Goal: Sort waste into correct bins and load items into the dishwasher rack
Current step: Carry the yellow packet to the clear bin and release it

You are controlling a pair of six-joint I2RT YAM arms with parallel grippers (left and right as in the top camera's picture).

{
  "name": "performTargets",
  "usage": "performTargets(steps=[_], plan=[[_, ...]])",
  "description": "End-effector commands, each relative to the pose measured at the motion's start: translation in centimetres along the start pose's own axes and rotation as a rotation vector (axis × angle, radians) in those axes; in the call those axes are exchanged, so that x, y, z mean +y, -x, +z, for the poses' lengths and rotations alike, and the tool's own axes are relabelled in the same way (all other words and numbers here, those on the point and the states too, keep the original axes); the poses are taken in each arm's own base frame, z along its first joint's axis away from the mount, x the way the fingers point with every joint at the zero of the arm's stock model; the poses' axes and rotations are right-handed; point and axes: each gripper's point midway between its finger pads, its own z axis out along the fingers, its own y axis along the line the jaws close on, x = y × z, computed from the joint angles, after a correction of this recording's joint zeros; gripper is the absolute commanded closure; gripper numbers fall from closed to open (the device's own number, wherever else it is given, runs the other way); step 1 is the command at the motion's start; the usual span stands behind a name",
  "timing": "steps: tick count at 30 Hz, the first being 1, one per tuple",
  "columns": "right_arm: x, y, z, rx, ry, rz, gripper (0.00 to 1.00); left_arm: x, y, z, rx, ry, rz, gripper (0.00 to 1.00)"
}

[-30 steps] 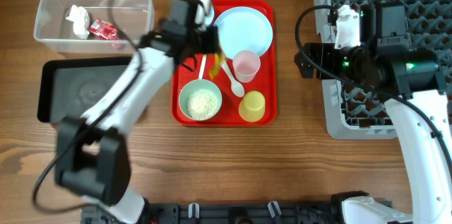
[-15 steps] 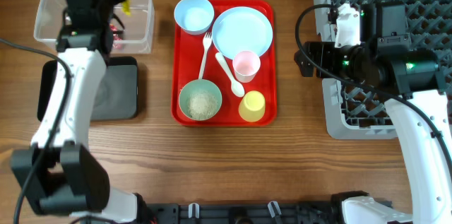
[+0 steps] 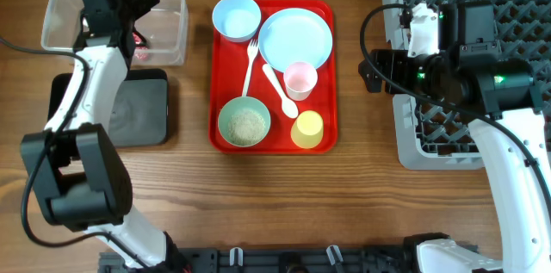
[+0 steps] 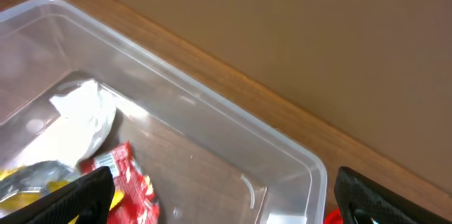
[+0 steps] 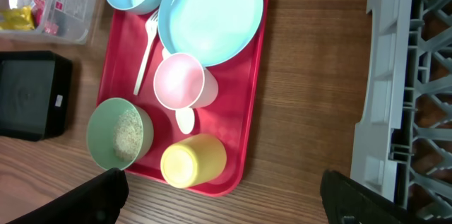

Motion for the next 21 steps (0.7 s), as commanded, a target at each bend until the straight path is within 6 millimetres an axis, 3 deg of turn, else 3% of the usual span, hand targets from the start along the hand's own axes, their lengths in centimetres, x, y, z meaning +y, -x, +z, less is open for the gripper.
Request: performTargets(steps=[1, 5, 9, 16, 21], plan=[[0.0, 0.6, 0.0, -0.014, -0.011, 0.009, 0.08, -2.0, 2.4, -4.4, -0.005, -0.081, 0.003, 0.00], [0.0, 0.8, 0.1, -0.017, -0.010, 0.008, 0.08, -5.2, -0.5, -9.0, 0.191, -0.282, 0.001, 0.00], [0.0, 1.1, 0.5, -0.024, -0.009, 0.006, 0.08, -6.6, -4.0, -12.3, 0.379, -0.382, -0.019, 0.00], [-0.3, 1.0, 1.5, 0.003, -0.013, 0.013, 0.08, -6.6, -12.4, -15.6, 0.669, -0.293, 0.140, 0.05], [-0.4, 0.8, 2.0, 0.023, -0.011, 0.020, 0.08, -8.0, -15.8, -17.3, 0.720, -0.202, 0.266, 0.00]])
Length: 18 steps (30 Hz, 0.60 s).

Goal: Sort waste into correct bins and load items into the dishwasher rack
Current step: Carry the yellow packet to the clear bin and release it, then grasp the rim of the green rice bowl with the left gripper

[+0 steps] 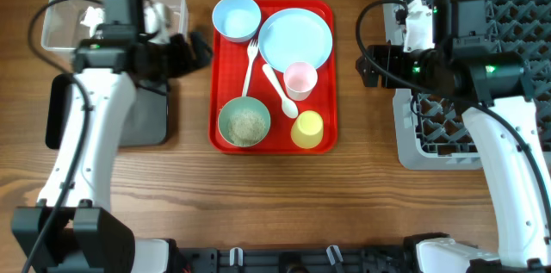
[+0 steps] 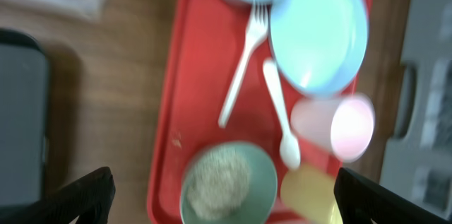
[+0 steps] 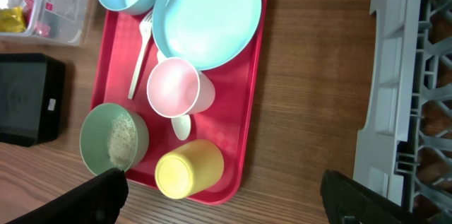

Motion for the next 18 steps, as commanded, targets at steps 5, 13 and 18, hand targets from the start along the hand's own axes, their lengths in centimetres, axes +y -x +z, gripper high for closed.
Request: performTargets(steps=[5, 13, 18], plan=[[0.0, 0.2, 0.4, 0.012, -0.010, 0.016, 0.08, -5.0, -5.1, 1.9, 0.042, 0.166, 0.187, 0.00], [-0.1, 0.2, 0.4, 0.013, -0.011, 0.016, 0.08, -7.8, -11.2, 4.6, 0.124, 0.217, 0.316, 0.18], [-0.1, 0.2, 0.5, 0.013, -0.011, 0.016, 0.08, -8.4, -14.7, 7.6, 0.196, 0.229, 0.389, 0.24]])
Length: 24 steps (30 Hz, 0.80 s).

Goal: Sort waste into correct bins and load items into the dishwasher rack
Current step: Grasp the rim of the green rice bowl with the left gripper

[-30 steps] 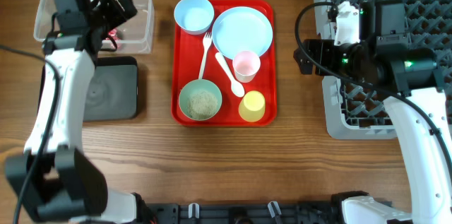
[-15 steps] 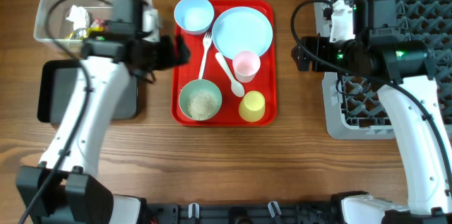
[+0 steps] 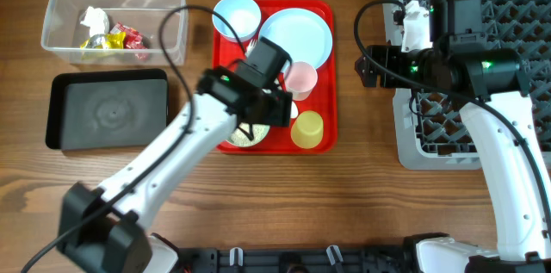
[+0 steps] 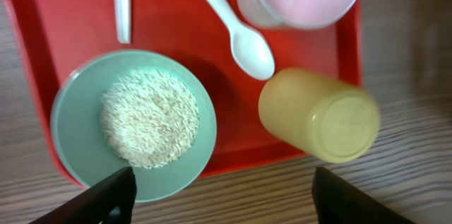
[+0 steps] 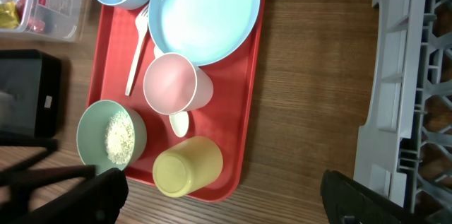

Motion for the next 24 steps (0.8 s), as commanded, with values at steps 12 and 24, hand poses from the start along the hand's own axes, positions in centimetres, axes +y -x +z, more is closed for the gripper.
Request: performTargets(steps=[12, 24], plan=[[0.0, -0.2, 0.2, 0.022, -0.012, 0.020, 0.08, 0.9, -2.4, 7.7, 0.120, 0.161, 0.034, 0.48], [0.0, -0.2, 0.2, 0.022, -0.012, 0.020, 0.08, 1.3, -2.4, 10.7, 0.143, 0.176, 0.025, 0.77]])
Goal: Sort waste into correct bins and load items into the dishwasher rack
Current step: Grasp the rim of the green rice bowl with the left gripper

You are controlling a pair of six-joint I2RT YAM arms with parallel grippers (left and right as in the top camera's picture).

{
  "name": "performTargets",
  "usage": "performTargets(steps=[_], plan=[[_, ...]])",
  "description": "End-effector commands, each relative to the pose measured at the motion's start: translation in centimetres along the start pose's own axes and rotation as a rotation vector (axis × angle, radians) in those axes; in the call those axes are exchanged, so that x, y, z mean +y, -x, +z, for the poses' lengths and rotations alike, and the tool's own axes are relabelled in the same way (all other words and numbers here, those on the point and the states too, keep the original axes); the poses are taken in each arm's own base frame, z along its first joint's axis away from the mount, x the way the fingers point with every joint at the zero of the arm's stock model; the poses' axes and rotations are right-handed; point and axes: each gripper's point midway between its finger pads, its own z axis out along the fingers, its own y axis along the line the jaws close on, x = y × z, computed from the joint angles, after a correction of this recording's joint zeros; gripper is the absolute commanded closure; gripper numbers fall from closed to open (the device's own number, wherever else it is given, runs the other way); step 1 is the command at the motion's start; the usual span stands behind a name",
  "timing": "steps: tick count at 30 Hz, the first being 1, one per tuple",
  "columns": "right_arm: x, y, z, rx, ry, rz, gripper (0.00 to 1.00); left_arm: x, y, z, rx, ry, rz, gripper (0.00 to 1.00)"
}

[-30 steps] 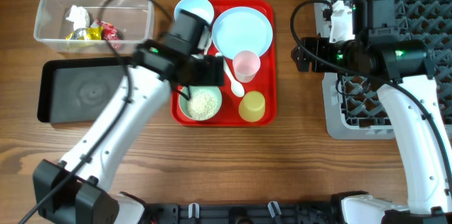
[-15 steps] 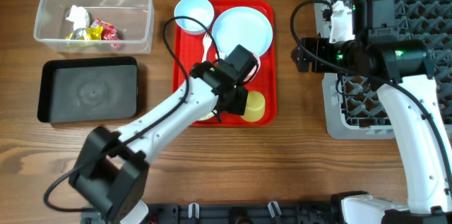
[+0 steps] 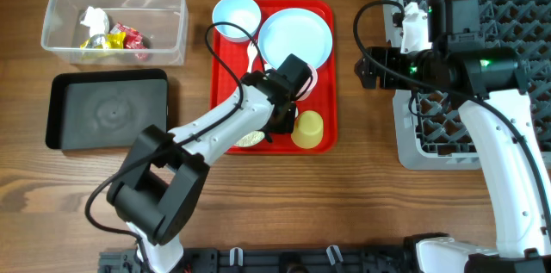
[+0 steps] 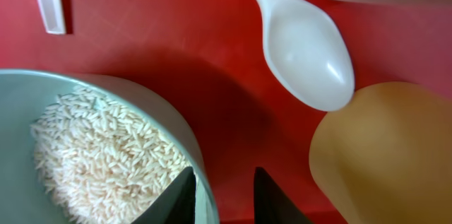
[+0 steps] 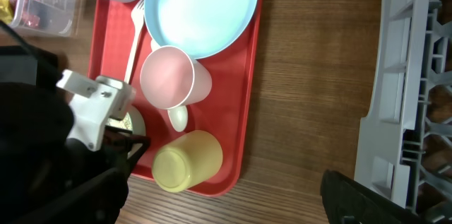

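Observation:
A green bowl of rice [image 4: 106, 153] sits at the front left of the red tray [image 3: 225, 66], largely under my left arm in the overhead view. My left gripper [image 4: 224, 199] is open and low over the bowl's right rim. One finger is inside the rim and the other outside, with a gap still showing. A yellow cup [image 3: 307, 129] lies just right of it. A white spoon [image 4: 304, 47], a white fork and a pink cup [image 5: 169, 79] are further back. My right gripper [image 5: 226, 203] hangs open and empty beside the dishwasher rack [image 3: 534, 15].
A light blue plate [image 3: 297, 36] and a light blue bowl [image 3: 234, 16] fill the tray's far end. A clear bin [image 3: 116, 23] holding wrappers stands at the back left, with a black tray [image 3: 108, 109] in front of it.
My left gripper has dropped from above the green bowl and yellow cup to the bowl's right rim, and its jaws have narrowed around that rim. The right arm has barely moved.
My left gripper was open over the clear bin. It then faced the tray from beside the bin, then hung wide open above the green bowl and yellow cup, and now straddles the bowl's rim. My right gripper has stayed open by the rack throughout.

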Motion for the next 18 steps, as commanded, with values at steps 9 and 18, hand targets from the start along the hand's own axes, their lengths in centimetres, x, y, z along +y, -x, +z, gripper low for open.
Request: performTargets(steps=[9, 18], plan=[[0.1, 0.4, -0.1, -0.007, -0.008, 0.006, 0.08, 2.6, 0.2, 1.1, -0.018, 0.144, 0.002, 0.96], [0.1, 0.4, -0.1, -0.008, -0.008, 0.005, 0.08, 3.1, 1.8, -4.4, -0.117, 0.045, -0.064, 0.96]])
